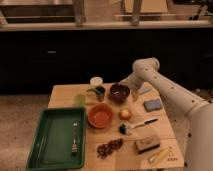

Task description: Stack bowls on top of each other

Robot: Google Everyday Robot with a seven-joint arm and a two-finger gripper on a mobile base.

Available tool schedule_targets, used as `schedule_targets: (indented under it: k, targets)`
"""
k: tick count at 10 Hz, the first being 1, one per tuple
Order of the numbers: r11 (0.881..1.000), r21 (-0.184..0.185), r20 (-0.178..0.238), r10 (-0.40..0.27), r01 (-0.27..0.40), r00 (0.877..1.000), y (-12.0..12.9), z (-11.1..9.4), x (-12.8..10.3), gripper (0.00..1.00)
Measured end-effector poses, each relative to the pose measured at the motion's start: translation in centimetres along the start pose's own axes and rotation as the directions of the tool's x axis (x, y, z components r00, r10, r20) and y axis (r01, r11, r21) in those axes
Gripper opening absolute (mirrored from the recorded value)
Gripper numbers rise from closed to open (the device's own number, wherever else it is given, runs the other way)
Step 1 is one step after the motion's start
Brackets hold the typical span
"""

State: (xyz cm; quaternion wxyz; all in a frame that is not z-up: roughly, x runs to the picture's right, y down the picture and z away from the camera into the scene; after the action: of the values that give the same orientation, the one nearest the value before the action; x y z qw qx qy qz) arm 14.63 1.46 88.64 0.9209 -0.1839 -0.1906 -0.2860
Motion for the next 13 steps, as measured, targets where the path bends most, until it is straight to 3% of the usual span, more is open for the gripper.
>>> schedule_targets:
  k: [5, 13]
  targets:
    - [0.999, 0.011, 0.007, -0.042, 0.042, 0.999, 1.9, 2.3, 1.0, 0.8]
    - [1.0, -0.003, 0.021, -0.017, 0.017, 1.0, 3.9, 4.6, 2.8, 0.8]
